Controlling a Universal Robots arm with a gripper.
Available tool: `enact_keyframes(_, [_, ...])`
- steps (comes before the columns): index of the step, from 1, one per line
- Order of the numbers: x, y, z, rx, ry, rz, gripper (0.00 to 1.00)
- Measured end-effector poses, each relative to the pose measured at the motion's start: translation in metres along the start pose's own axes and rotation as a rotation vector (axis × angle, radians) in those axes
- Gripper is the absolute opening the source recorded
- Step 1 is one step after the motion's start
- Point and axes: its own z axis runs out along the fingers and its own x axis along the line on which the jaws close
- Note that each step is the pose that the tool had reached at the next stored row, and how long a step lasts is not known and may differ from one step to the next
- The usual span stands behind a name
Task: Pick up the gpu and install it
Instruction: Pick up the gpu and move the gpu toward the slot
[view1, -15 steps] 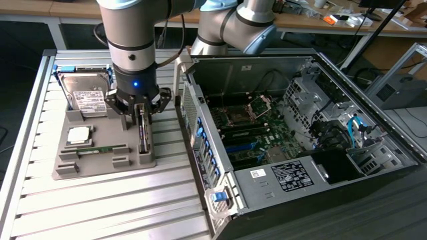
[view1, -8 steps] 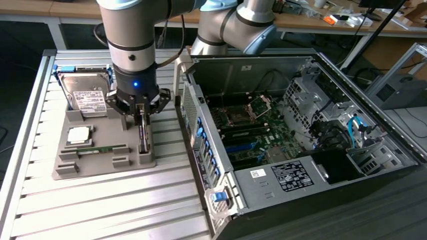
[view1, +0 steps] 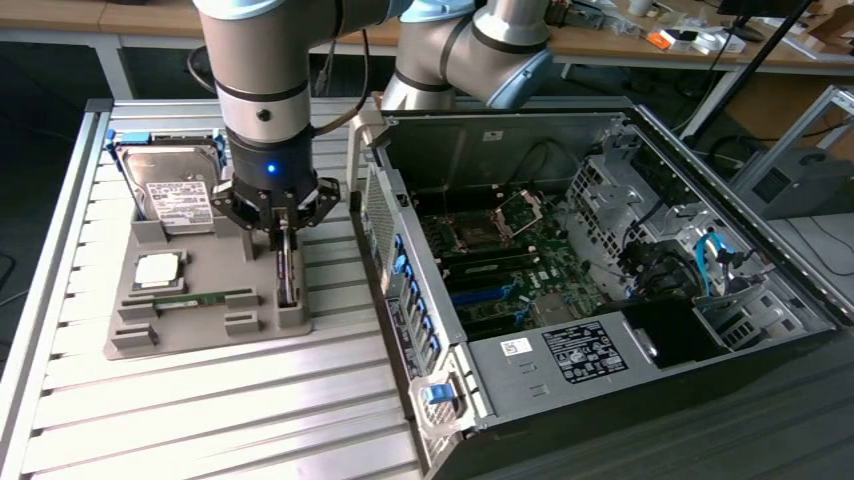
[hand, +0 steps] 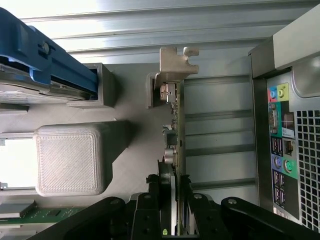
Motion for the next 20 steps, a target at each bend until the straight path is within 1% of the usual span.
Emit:
enact_keyframes(10, [0.0000, 0.0000, 0.0000, 0.0000, -0.0001, 0.000, 0.27])
enact_keyframes(20, [-0.0001, 0.0001, -0.0049, 0.0000, 0.0000, 0.000, 0.27])
